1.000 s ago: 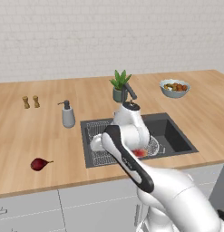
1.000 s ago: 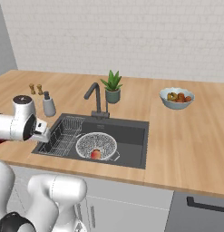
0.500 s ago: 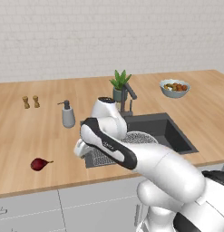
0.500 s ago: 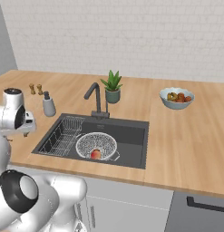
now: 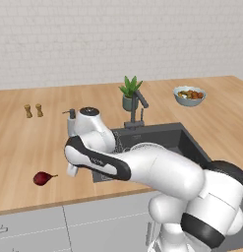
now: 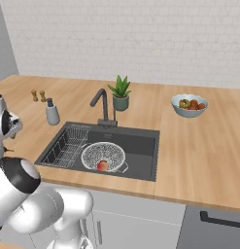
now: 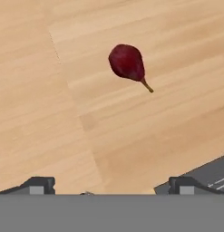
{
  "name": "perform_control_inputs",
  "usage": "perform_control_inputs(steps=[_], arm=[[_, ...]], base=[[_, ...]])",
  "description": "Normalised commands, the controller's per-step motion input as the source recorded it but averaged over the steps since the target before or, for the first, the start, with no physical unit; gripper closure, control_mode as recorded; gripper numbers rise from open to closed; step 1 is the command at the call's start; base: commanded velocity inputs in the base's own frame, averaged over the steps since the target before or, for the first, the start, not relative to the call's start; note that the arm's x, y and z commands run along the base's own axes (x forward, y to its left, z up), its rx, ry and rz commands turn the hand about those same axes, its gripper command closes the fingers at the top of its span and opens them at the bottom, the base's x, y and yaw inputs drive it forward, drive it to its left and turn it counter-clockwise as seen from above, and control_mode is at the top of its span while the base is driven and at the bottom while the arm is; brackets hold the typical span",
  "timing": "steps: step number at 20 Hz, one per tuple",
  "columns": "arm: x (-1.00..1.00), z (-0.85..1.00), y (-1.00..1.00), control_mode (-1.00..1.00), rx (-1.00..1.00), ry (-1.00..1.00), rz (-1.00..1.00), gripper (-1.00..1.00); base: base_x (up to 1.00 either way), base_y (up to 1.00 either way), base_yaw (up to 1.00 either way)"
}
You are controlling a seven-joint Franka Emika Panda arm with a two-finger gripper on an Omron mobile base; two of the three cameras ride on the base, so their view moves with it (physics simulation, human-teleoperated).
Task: Put the colander in the sink, put the peach, pear, peach in the colander, and turn on the sink faucet and pour water over the colander.
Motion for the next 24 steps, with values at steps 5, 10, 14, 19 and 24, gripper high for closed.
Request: perform_control_inputs(steps=[5,10,14,19,24], arm=[[0.16,-0.17,0.51,-1.0,0.0,-0.01,0.13,-1.0],[0.05,-0.07,0.49,-1.0,0.0,0.02,0.07,-1.0],[0.07,-0.23,0.41,-1.0,0.0,0.0,0.06,-1.0],[0.26,-0.23,0.24,-1.0,0.0,0.0,0.0,-1.0],[0.28,-0.19,0.25,-1.0,0.0,0.0,0.0,-1.0]], base=[[0.0,0.0,0.0],[0.0,0.0,0.0],[0.0,0.0,0.0],[0.0,0.0,0.0],[0.0,0.0,0.0]])
